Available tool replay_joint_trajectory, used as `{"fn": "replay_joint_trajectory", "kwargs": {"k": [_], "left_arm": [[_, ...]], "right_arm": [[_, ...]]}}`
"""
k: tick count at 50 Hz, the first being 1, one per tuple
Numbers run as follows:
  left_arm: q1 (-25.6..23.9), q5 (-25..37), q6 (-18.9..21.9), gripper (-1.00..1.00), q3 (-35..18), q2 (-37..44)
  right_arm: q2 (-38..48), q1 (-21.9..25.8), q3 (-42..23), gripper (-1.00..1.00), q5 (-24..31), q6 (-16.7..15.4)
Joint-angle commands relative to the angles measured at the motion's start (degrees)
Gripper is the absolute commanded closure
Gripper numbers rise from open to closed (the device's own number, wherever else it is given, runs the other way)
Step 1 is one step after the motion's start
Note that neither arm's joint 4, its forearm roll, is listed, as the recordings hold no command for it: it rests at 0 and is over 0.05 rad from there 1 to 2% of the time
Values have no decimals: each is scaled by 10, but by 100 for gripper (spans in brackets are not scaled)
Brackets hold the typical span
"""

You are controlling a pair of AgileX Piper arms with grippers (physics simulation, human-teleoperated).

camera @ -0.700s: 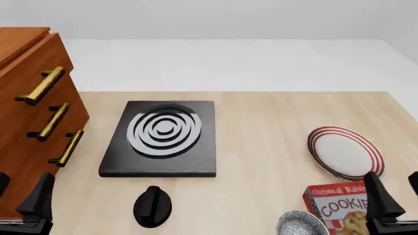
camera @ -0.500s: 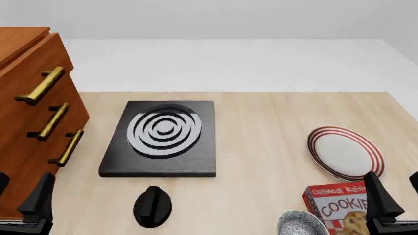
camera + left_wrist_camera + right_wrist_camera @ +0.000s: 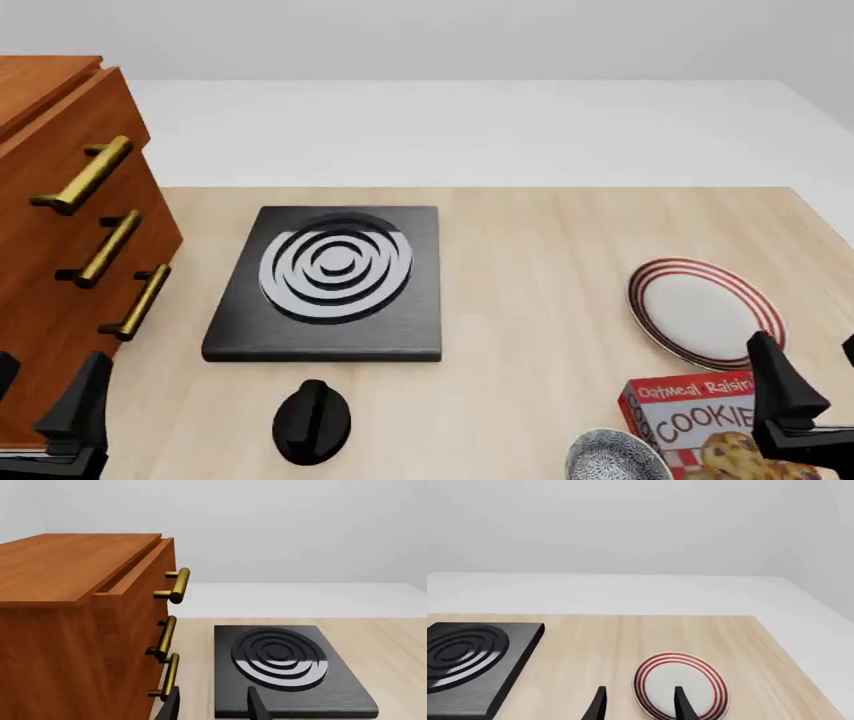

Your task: Pick the akita bowl on the ramekin and place it on the plate.

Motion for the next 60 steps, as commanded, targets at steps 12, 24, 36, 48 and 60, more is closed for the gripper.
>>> {"fn": "replay_joint_trajectory", "kwargs": {"k": [12,24,36,48,60], "left_arm": [[0,-3,0,-100,1,2],[0,-1,0,-100,-1,1],[0,0,0,-100,-2,2],[0,-2,0,-100,-2,4],[0,-3,0,-100,0,4]], "right_arm": [[78,59,-214,-100,164,28],[143,77,-292,-100,262,-25],[220,116,-340,-100,339,-65],[260,188,-364,-100,399,-57],[290,222,-329,-100,406,-75]]}}
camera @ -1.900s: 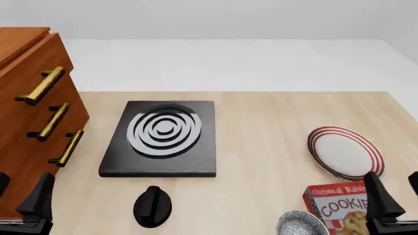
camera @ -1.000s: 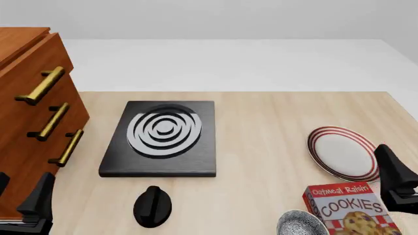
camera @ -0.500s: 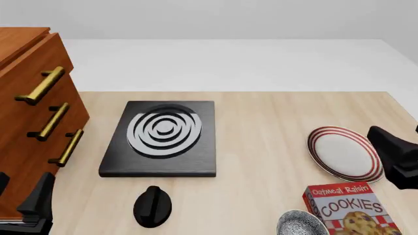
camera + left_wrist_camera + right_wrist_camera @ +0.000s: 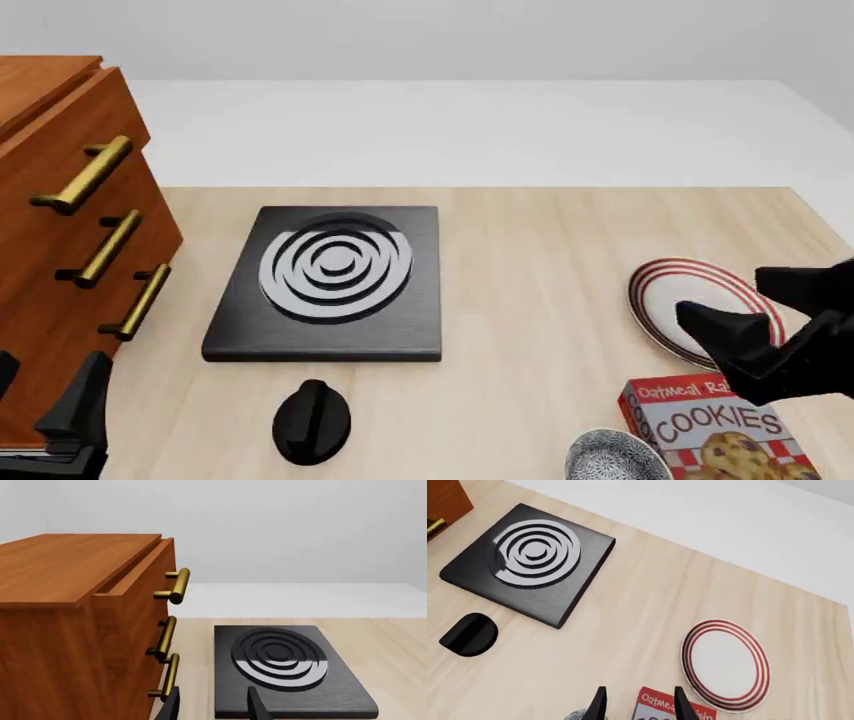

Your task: Pick the akita bowl on the ramekin and place it on the plate.

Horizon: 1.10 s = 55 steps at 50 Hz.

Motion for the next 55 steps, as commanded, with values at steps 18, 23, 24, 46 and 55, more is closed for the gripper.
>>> {"fn": "replay_joint_trajectory", "kwargs": {"k": [18,23,24,46,55], "left_arm": [[0,-1,0,-100,1,0],[0,1,0,-100,0,-1],[0,1,0,-100,0,-1],[0,-3,0,-100,1,2],[0,0,0,-100,-1,1]], "right_arm": [[49,57,97,-100,-6,29],[50,58,126,-100,-22,40],[50,56,129,-100,-23,39],[49,47,190,-100,-43,36],[65,55,206,-100,-61,51]]}}
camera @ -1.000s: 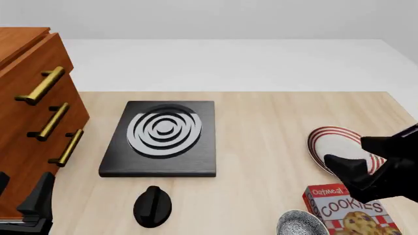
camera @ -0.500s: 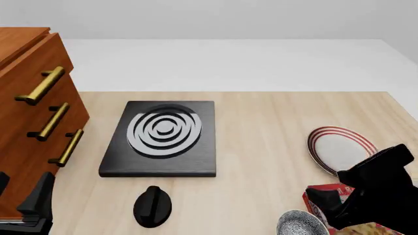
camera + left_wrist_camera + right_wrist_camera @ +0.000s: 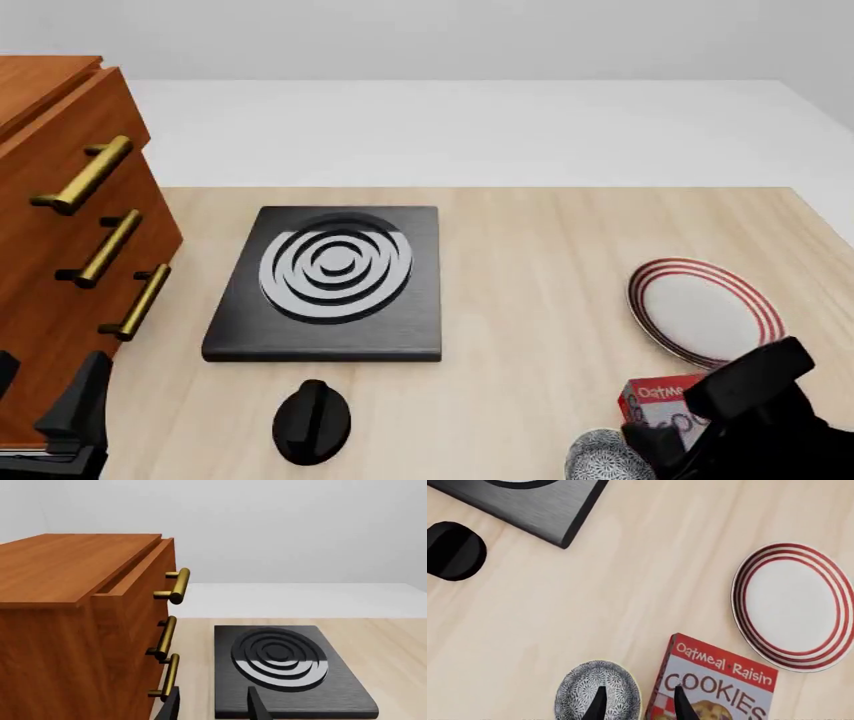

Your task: Pick the akita bowl on the ramekin and place it on the plate.

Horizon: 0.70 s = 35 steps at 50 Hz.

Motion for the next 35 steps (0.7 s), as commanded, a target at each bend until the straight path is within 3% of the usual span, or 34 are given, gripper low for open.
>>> {"fn": "replay_joint_trajectory", "kwargs": {"k": [1,20,35], "left_arm": [[0,0,0,-100,0,0],[0,-1,0,-100,1,1],[0,-1,0,-100,-1,2]], "right_arm": [[13,4,23,-100,-17,14],[51,12,38,-100,-39,13],[90,19,59,-100,-82,31]]}}
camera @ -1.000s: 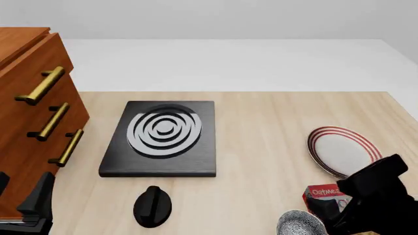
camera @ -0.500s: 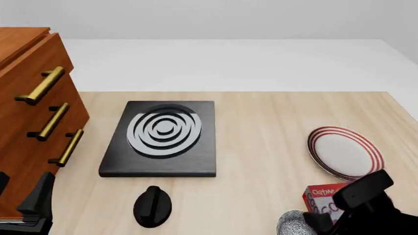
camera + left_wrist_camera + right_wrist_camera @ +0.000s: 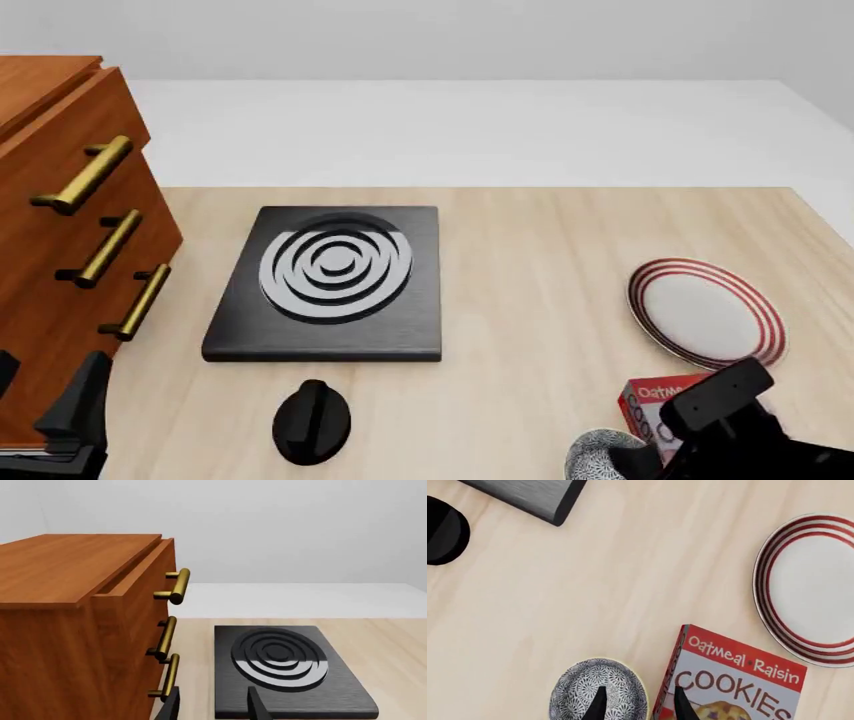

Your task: Pick the akita bowl on the ramekin and place it on the plate.

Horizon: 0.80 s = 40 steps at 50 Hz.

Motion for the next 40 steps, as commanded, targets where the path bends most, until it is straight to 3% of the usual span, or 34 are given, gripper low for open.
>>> {"fn": "replay_joint_trajectory", "kwargs": {"k": [1,40], "left_arm": [[0,-3,0,-100,1,2],[0,-3,0,-100,1,2]], "right_arm": [[26,6,13,-100,-25,10],[93,31,25,-100,-91,37]]}}
